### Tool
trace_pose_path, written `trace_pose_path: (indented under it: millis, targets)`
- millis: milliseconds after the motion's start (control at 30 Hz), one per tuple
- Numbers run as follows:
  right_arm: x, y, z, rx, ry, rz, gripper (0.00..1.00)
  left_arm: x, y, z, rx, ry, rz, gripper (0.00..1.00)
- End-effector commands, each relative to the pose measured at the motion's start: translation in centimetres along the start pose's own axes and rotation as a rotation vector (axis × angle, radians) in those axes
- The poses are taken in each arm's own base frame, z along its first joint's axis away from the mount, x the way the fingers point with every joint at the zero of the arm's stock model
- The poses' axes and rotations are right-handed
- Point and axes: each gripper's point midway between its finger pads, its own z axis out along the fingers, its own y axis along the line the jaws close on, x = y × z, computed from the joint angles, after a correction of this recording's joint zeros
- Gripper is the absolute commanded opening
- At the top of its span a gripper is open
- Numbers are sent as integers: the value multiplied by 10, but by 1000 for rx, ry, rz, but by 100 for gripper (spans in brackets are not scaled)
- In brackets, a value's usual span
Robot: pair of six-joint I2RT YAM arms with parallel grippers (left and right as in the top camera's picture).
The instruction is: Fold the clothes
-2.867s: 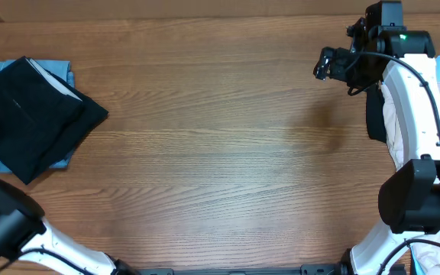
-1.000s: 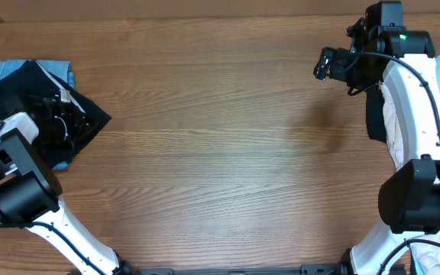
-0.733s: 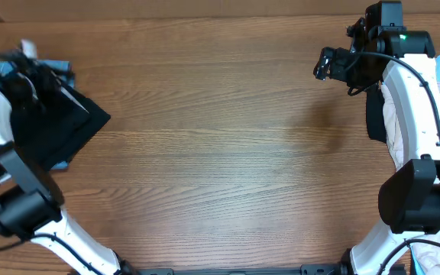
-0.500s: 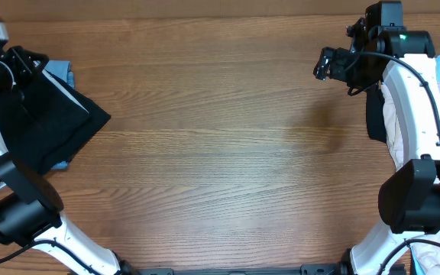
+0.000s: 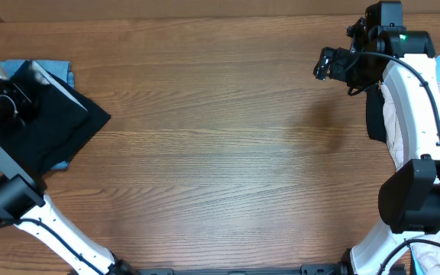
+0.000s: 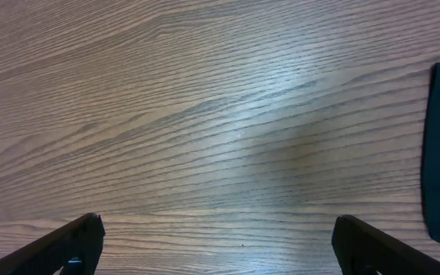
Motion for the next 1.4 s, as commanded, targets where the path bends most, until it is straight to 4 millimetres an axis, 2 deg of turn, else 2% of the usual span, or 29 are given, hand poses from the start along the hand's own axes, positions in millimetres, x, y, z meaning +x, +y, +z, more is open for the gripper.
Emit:
trace_pose_path:
  millis: [0,33,100,133,167,233,300,500,600,767,867,1067,1133,1233,1367]
  targets:
    - [-2,1,0,0,-6,-3,100,-11,-23,-5,111,-31,60,4]
    - [-2,1,0,0,-6,-3,100,-27,-43,-23,153,-66,88,4]
    - [-2,1,0,0,-6,-3,100,-46,-67,-55,168,-116,123,4]
    - [-2,1,0,0,-6,-3,100,-52,-74,-68,164,-135,131,4]
    - [-2,1,0,0,-6,-3,100,-60,-77,-88,124,-164,115,4]
    - [-2,1,0,0,-6,-3,100,-63,-61,-112,-1,-190,47,4]
    - [-2,1,0,0,-6,-3,100,-59,-37,-125,-85,-187,-33,4]
    - [-2,1,0,0,-6,-3,100,-49,23,-157,-140,-194,-229,4]
    - [-2,1,0,0,-6,-3,100,-38,42,-158,-181,-169,-222,4]
    - [-2,1,0,0,-6,-3,100,0,82,-126,-290,-95,-291,4]
    - [-2,1,0,0,-6,-3,100,14,105,-122,-370,-87,-322,4]
    - [-2,1,0,0,-6,-3,100,20,119,-127,-388,-96,-389,4]
    - [-2,1,0,0,-6,-3,100,15,107,-126,-315,-108,-401,4]
    - [-2,1,0,0,-6,-3,100,-12,47,-132,-61,-169,-360,5]
    - [-2,1,0,0,-6,-3,100,-40,-32,-169,16,-279,-264,4]
